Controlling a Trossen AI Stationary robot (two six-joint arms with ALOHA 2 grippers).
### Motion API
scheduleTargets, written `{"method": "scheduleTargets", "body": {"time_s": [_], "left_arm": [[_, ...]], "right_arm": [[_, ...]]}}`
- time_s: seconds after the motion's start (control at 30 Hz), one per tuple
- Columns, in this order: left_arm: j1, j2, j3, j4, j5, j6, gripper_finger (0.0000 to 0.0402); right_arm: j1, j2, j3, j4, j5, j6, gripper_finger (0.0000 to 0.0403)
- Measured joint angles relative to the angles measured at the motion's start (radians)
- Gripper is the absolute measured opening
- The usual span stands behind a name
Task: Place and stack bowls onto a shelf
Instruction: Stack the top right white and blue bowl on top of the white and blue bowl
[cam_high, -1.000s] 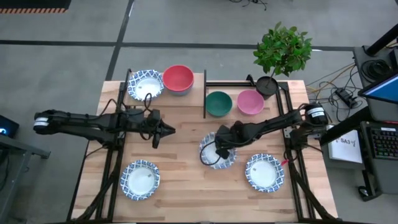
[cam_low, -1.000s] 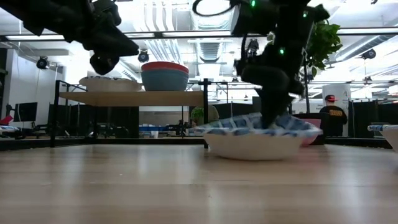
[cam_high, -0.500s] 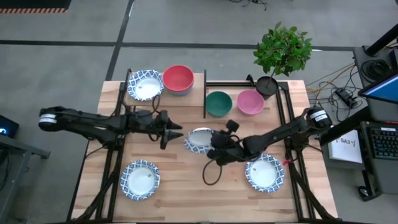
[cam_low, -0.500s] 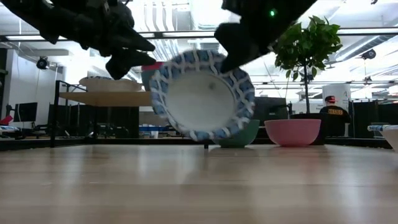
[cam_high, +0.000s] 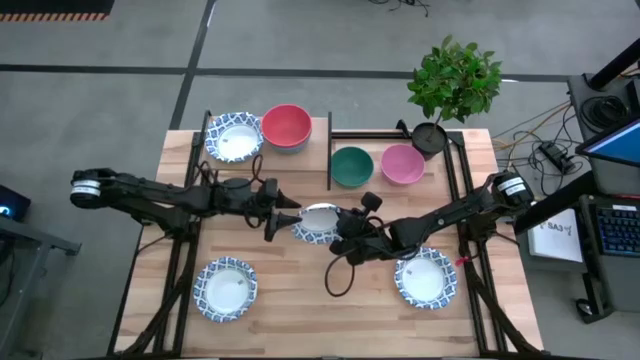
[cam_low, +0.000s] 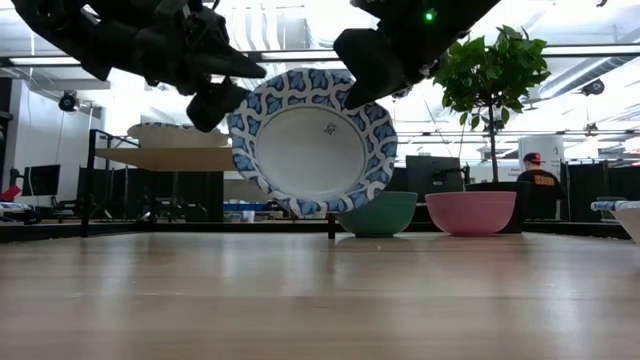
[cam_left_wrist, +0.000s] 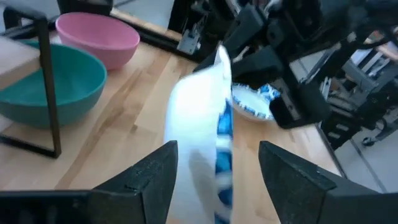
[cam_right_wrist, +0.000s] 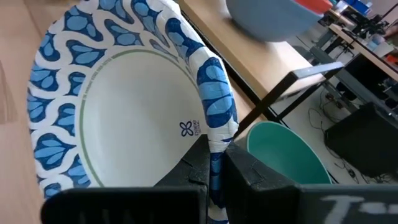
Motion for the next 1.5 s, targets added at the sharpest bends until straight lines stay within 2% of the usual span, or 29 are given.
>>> {"method": "scheduleTargets", "body": {"time_s": [0.17, 0.27, 0.37, 0.47, 0.5, 0.57, 0.7, 0.97, 1.07, 1.27, 1.5], "left_arm": [[0.0, 0.046, 0.0, 0.058, -0.001, -0.005, 0.0192], [0.0, 0.055, 0.0, 0.079, -0.001, -0.009, 0.0169], [0.0, 0.052, 0.0, 0.081, -0.005, -0.025, 0.0117], [0.0, 0.041, 0.01, 0.066, -0.01, -0.054, 0.0036], [0.002, 0.038, 0.018, 0.055, -0.013, -0.06, 0.002], [0.002, 0.03, 0.045, 0.007, -0.016, -0.076, 0.0014], [0.001, 0.014, 0.142, -0.194, -0.036, -0.08, 0.0004], [0.001, 0.012, 0.402, -0.571, -0.072, -0.005, 0.0001], [0.001, 0.009, 0.529, -0.79, -0.118, 0.024, 0.0], [0.001, 0.005, 0.87, -1.285, -0.339, 0.054, 0.0], [0.006, 0.003, 1.257, -1.701, -0.667, 0.029, 0.0]], "right_arm": [[0.0, 0.0, 0.0, 0.063, 0.0, -0.031, 0.0012], [0.0, 0.0, 0.0, 0.078, 0.0, -0.041, 0.0013], [0.0, 0.0, 0.0, 0.079, 0.0, -0.041, 0.0013], [0.0, 0.0, -0.001, 0.098, -0.001, -0.041, 0.0013], [0.0, 0.0, -0.001, 0.101, 0.001, -0.04, 0.0013], [0.0, -0.003, -0.001, 0.102, 0.003, -0.041, 0.0018], [0.0, -0.029, -0.001, 0.109, -0.002, -0.043, 0.0052], [0.0, -0.157, -0.001, 0.117, -0.002, -0.046, 0.015], [0.007, -0.21, -0.001, 0.111, -0.004, -0.054, 0.0174], [0.022, -0.305, -0.001, 0.065, -0.003, -0.022, 0.0189], [0.061, -0.342, -0.009, -0.026, -0.005, 0.063, 0.0189]]}}
